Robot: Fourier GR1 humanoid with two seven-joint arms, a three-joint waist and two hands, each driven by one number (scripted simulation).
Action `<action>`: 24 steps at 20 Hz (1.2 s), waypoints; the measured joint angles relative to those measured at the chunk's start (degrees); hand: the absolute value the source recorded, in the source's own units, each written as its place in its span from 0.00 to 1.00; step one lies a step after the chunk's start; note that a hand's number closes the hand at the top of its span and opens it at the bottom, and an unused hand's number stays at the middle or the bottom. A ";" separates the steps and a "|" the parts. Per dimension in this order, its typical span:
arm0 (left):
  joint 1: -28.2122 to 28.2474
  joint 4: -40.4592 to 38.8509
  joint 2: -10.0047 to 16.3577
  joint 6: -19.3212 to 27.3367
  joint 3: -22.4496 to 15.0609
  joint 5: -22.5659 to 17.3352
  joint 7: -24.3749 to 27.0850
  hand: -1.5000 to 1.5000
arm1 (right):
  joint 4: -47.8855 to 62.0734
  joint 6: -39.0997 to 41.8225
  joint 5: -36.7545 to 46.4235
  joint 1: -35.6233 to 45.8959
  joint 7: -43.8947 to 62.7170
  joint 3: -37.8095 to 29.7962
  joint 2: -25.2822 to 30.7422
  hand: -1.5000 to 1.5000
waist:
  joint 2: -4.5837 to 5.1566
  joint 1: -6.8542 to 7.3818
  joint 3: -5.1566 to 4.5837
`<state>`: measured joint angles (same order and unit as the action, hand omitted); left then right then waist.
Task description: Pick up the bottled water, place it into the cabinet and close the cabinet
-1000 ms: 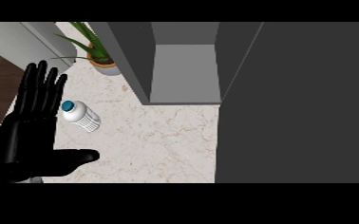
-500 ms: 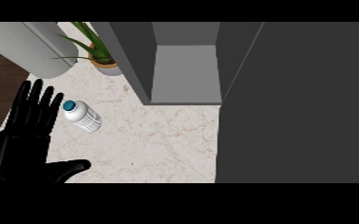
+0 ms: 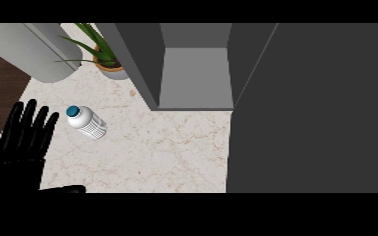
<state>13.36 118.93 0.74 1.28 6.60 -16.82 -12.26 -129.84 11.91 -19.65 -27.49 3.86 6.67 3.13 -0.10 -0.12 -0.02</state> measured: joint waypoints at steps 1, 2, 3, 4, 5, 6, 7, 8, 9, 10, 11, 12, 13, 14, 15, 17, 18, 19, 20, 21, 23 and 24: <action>1.34 -0.07 -0.16 -0.59 -0.34 -0.15 1.18 0.00 | -0.99 -0.35 0.31 -0.35 0.51 0.57 -0.26 0.00 | 0.00 0.03 0.01; 0.67 0.08 0.25 -0.28 0.14 -0.18 0.47 0.00 | -1.25 0.10 0.80 -1.18 -0.04 0.98 -0.35 0.00 | 0.00 -0.01 0.00; 1.59 -0.43 0.17 -1.21 0.34 -0.24 1.74 0.00 | -1.48 0.32 0.47 -1.18 0.05 0.57 -0.15 0.00 | 0.00 0.01 0.01; 1.63 0.06 1.27 -2.07 2.15 -2.17 1.15 0.00 | -1.22 0.53 0.96 -1.20 -0.39 0.80 -0.27 0.00 | 0.00 0.05 0.00; 2.54 0.35 0.92 -2.47 1.75 -1.84 2.12 0.00 | -1.46 1.03 0.48 -1.80 -0.44 0.28 0.08 0.00 | 0.00 0.05 0.01; 3.77 0.26 0.69 -3.65 1.82 -2.16 3.36 0.00 | -1.26 1.10 0.65 -1.62 -0.59 0.10 0.04 0.00 | -0.01 0.08 0.01; 4.06 -0.43 0.85 -4.54 2.63 -2.76 4.43 0.00 | -0.50 1.94 0.31 -1.75 -1.52 -0.74 0.32 0.00 | -0.01 0.08 0.00; 4.42 -0.44 0.95 -4.94 3.21 -3.11 4.72 0.00 | 0.19 2.38 1.34 -2.29 -2.86 -0.21 -0.17 0.00 | -0.01 0.07 0.01; 4.52 -1.25 0.97 -5.40 3.92 -3.46 5.43 0.00 | 0.79 2.88 1.58 -2.78 -3.89 -0.14 -0.42 0.00 | -0.01 0.05 0.01; 4.54 -1.53 0.93 -5.46 4.34 -3.58 5.52 0.00 | 0.51 3.05 1.94 -3.25 -4.16 0.39 -0.67 0.00 | 0.00 0.03 0.02; 3.86 -3.42 0.90 -5.72 4.81 -3.31 6.66 0.00 | 1.57 2.75 2.19 -1.86 -4.01 0.23 -0.83 0.00 | 0.01 0.05 0.01; 3.75 -4.57 0.75 -5.86 5.30 -3.11 7.65 0.00 | 1.17 2.39 2.26 -1.92 -3.75 0.31 -1.06 0.00 | 0.04 0.04 0.02; 3.32 -5.06 0.74 -5.55 5.89 -3.17 7.80 0.00 | 0.86 2.37 2.69 -2.06 -3.57 0.61 -1.07 0.00 | 0.04 0.03 0.01; 2.72 -6.28 0.94 -5.67 6.66 -3.42 8.26 0.00 | 1.06 2.29 2.72 -1.62 -3.47 0.62 -1.17 0.00 | 0.04 0.03 0.01; 3.35 -5.99 1.31 -6.08 7.47 -3.86 8.25 0.00 | 1.42 2.65 2.99 -2.19 -4.12 0.58 -1.16 0.00 | 0.03 0.04 0.00; 3.78 -7.59 1.92 -7.20 9.00 -4.13 9.50 0.00 | 1.81 3.29 3.29 -2.83 -5.17 0.84 -1.29 0.00 | 0.03 0.03 0.02; 2.85 -9.37 2.66 -7.81 9.99 -4.58 10.03 0.00 | 1.79 3.86 2.68 -3.43 -5.52 0.33 -0.98 0.00 | 0.03 -0.02 0.01; 1.63 -11.36 3.08 -7.90 10.53 -4.26 10.72 0.00 | 1.95 4.11 3.11 -3.54 -5.79 0.73 -1.04 0.00 | 0.03 -0.07 0.02; 0.65 -13.62 3.42 -8.16 11.04 -3.68 11.99 0.00 | 1.47 4.61 2.72 -4.20 -5.89 0.43 -0.66 0.00 | 0.05 -0.14 0.01; -0.15 -15.17 3.59 -8.31 11.30 -3.32 12.76 0.00 | 1.51 4.89 2.54 -4.60 -6.28 0.14 -0.63 0.00 | 0.04 -0.16 0.01; -1.56 -19.01 4.76 -9.56 12.39 -3.01 14.64 0.00 | 1.70 5.43 3.05 -5.34 -7.28 0.39 -0.80 0.00 | 0.05 -0.20 0.00; -2.87 -21.27 5.41 -9.90 12.65 -2.45 15.54 0.00 | 2.56 4.39 3.78 -3.71 -6.95 1.11 -1.27 0.00 | 0.07 -0.17 0.00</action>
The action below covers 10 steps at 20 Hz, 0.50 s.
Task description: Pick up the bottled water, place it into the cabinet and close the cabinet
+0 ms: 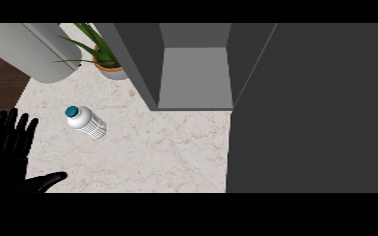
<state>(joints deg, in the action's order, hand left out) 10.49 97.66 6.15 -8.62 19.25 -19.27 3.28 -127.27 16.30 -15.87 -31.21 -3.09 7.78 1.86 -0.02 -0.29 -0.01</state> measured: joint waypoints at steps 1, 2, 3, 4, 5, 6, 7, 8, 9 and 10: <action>-0.62 -1.79 0.69 -0.46 0.43 0.42 0.76 0.00 | 0.04 0.41 -0.59 -0.31 -0.16 -0.70 0.41 0.00 | 0.01 -0.01 -0.01; -1.77 -3.70 1.29 -0.53 0.86 0.59 1.06 0.00 | 0.49 0.60 -0.12 -0.40 -0.81 -0.49 0.22 0.00 | 0.01 -0.04 0.00; -2.80 -5.75 2.06 -0.94 1.26 0.94 1.73 0.00 | 0.27 0.73 0.03 -0.64 -0.75 -0.15 0.20 0.00 | 0.01 -0.06 0.00; -3.63 -8.23 2.44 -1.42 1.53 1.26 2.87 0.00 | 0.54 1.30 -0.38 -0.86 -1.22 -0.55 0.46 0.00 | 0.01 -0.09 0.00; -4.29 -9.97 3.04 -1.90 2.01 1.24 3.47 0.00 | -0.46 1.39 -0.47 -1.90 -1.07 -0.33 0.50 0.00 | 0.01 -0.11 0.00; -5.17 -11.91 3.59 -2.34 2.33 1.31 4.11 0.00 | -1.48 1.00 -0.28 -2.34 -0.57 0.42 0.14 0.00 | 0.01 -0.13 0.00; -5.84 -13.92 4.01 -2.84 2.60 1.40 4.89 0.00 | -2.50 0.80 0.14 -2.94 -0.20 1.16 -0.03 0.00 | 0.00 -0.14 0.00; -6.35 -15.35 4.21 -2.99 2.65 1.83 5.73 0.00 | -2.31 1.21 0.40 -3.71 -0.96 1.34 -0.06 0.00 | -0.01 -0.15 -0.02; -6.94 -17.19 4.84 -3.58 2.96 1.79 6.08 0.00 | -2.54 1.57 0.04 -4.12 -0.97 1.09 0.27 0.00 | -0.01 -0.16 -0.01; -7.81 -18.80 4.57 -3.21 2.57 2.59 6.89 0.00 | -1.76 2.22 0.01 -4.40 -2.09 0.61 0.43 0.00 | -0.01 -0.19 -0.01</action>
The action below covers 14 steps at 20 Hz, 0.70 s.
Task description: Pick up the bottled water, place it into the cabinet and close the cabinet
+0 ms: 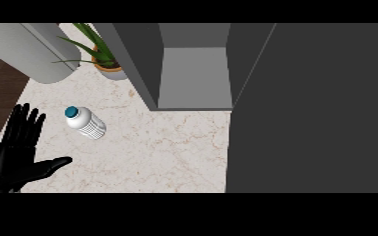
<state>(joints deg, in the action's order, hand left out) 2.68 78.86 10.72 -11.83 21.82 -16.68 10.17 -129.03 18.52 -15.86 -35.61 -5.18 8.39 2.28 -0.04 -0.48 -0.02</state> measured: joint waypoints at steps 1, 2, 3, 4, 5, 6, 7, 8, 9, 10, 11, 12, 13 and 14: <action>-0.88 -1.78 0.22 -0.01 0.12 0.10 0.34 0.00 | 0.53 0.42 -0.93 0.59 -0.20 -0.96 0.35 0.00 | 0.01 0.01 0.01; -1.50 -3.78 0.66 -0.46 0.43 0.07 0.91 0.00 | -0.35 0.96 -1.53 -0.48 -0.11 -1.07 0.72 0.00 | 0.02 -0.03 0.01; -1.85 -6.54 0.92 -1.36 0.74 0.17 2.62 0.00 | -0.68 0.60 -0.91 -0.51 0.20 -0.41 0.38 0.00 | 0.03 -0.05 0.01; -2.94 -8.73 1.17 -1.56 0.99 0.04 3.15 0.00 | -0.67 0.53 -0.53 -0.65 -0.03 0.00 0.07 0.00 | 0.03 -0.05 -0.01; -3.89 -10.99 1.35 -1.49 1.10 0.35 3.95 0.00 | -0.95 0.28 -0.31 -0.64 0.33 0.27 -0.05 0.00 | 0.04 -0.05 0.00; -4.36 -12.17 2.08 -1.83 1.55 -0.07 3.57 0.00 | -0.83 0.29 -0.74 -0.39 0.60 -0.04 0.07 0.00 | 0.04 -0.01 -0.01; -5.24 -14.83 2.48 -2.30 1.88 -0.10 4.40 0.00 | -0.71 0.46 -0.53 -0.58 -0.03 0.08 -0.13 0.00 | 0.04 -0.06 0.00; -5.99 -16.96 2.49 -2.42 1.96 0.00 5.32 0.00 | -0.05 0.60 0.14 -0.60 -0.69 0.51 -0.42 0.00 | 0.04 -0.07 -0.01; -6.49 -19.01 2.87 -2.87 2.29 -0.09 6.13 0.00 | 0.75 0.43 1.05 -0.48 -1.08 1.22 -0.80 0.00 | 0.04 -0.06 -0.01; -7.54 -21.76 3.31 -3.27 2.57 -0.05 6.96 0.00 | 0.39 0.94 0.93 -1.54 -1.66 1.30 -0.61 0.00 | 0.06 -0.16 -0.01; -8.55 -24.53 3.77 -3.92 2.89 -0.13 7.84 0.00 | -0.61 1.27 -0.01 -2.00 -1.28 0.92 -0.12 0.00 | 0.08 -0.22 -0.01; -9.55 -26.83 4.13 -4.67 3.07 -0.37 8.30 0.00 | -0.30 1.36 -0.01 -2.16 -1.59 0.88 -0.18 0.00 | 0.07 -0.24 -0.03; -10.19 -29.44 4.48 -5.58 3.40 -0.43 9.84 0.00 | -0.07 1.89 0.12 -2.80 -2.18 1.06 -0.07 0.00 | 0.08 -0.28 -0.03; -11.03 -31.63 4.65 -5.91 3.50 -0.38 10.81 0.00 | 0.79 2.01 0.95 -2.60 -2.92 1.33 -0.27 0.00 | 0.07 -0.27 -0.03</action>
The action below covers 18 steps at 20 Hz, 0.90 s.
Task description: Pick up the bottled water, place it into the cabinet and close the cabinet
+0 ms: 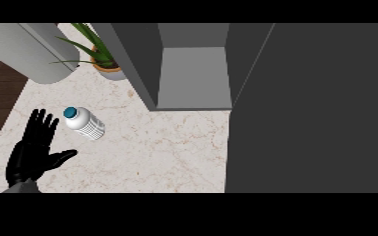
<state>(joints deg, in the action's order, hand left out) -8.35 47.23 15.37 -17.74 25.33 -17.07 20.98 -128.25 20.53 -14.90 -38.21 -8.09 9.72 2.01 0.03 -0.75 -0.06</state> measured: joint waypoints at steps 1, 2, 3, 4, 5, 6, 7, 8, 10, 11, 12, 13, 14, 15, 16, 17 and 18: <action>-1.25 -2.88 0.01 -0.17 0.02 0.40 1.55 0.00 | -0.41 -0.04 -0.05 -0.30 0.03 0.20 -0.06 0.00 | 0.03 -0.08 0.00; -2.71 -5.76 0.71 -0.89 0.48 0.13 2.00 0.00 | 0.11 -0.11 -0.35 0.31 0.03 -0.29 -0.02 0.00 | 0.06 -0.11 -0.02; -3.36 -7.54 0.70 -1.38 0.37 0.23 2.83 0.00 | 0.63 0.44 -1.44 0.44 -0.29 -1.53 0.55 0.00 | 0.06 -0.09 -0.02; -4.46 -9.42 0.94 -1.53 0.37 0.28 3.38 0.00 | 0.32 0.12 -1.04 0.41 -0.05 -1.14 0.31 0.00 | 0.06 -0.07 0.00; -5.27 -11.98 1.26 -2.13 0.37 0.62 4.86 0.00 | 0.30 0.21 -1.52 0.74 0.21 -1.51 0.53 0.00 | 0.08 -0.09 -0.01; -5.67 -13.80 0.94 -2.18 0.11 1.13 6.53 0.00 | 0.62 0.22 -1.38 1.06 0.12 -1.55 0.49 0.00 | 0.08 -0.08 -0.01; -6.57 -15.24 1.33 -2.18 0.07 1.29 7.26 0.00 | 0.44 0.34 -1.37 0.82 0.16 -1.58 0.61 0.00 | 0.08 -0.06 -0.02; -7.71 -17.59 1.66 -2.32 0.12 1.76 8.90 0.00 | -0.48 0.04 -1.72 0.96 0.98 -1.60 0.70 0.00 | 0.13 -0.18 -0.03; -9.17 -21.61 1.81 -3.05 -0.04 2.55 11.93 0.00 | 0.46 -0.15 -1.53 2.09 1.19 -2.01 0.70 0.00 | 0.16 -0.22 -0.05; -10.28 -23.28 2.26 -3.38 0.12 2.52 12.30 0.00 | 0.43 -0.70 -0.91 2.81 1.75 -1.44 0.36 0.00 | 0.17 -0.21 -0.05; -10.62 -25.09 3.06 -4.38 0.27 2.61 13.19 0.00 | 0.25 -0.42 -1.04 2.61 1.64 -1.55 0.55 0.00 | 0.19 -0.26 -0.06; -11.48 -26.92 3.48 -4.74 0.40 2.79 13.96 0.00 | 0.68 -0.64 -0.24 2.71 1.40 -0.87 0.09 0.00 | 0.22 -0.37 -0.08; -12.01 -28.46 3.43 -5.04 0.25 3.18 14.96 0.00 | 0.88 -0.28 -0.82 2.79 1.29 -1.32 0.37 0.00 | 0.26 -0.45 -0.08; -12.51 -29.93 3.57 -5.49 0.28 3.38 15.81 0.00 | 1.07 -0.43 -0.14 2.97 1.11 -0.66 0.01 0.00 | 0.29 -0.53 -0.10; -12.66 -31.09 3.69 -6.00 0.23 3.65 16.90 0.00 | 1.97 0.04 -0.30 3.01 0.21 -0.98 0.04 0.00 | 0.31 -0.60 -0.12; -13.27 -32.13 3.66 -6.00 0.32 3.67 17.38 0.00 | 2.12 0.32 -0.24 2.52 -0.24 -1.00 0.12 0.00 | 0.32 -0.63 -0.11; -13.92 -33.11 3.81 -6.26 0.53 3.53 17.40 0.00 | 1.86 -0.01 0.35 2.39 -0.05 -0.19 -0.26 0.00 | 0.33 -0.67 -0.11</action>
<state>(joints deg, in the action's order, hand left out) -22.27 14.12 19.18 -24.00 25.86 -13.54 38.38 -126.39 20.51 -14.55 -35.82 -8.14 9.53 1.75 0.36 -1.42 -0.17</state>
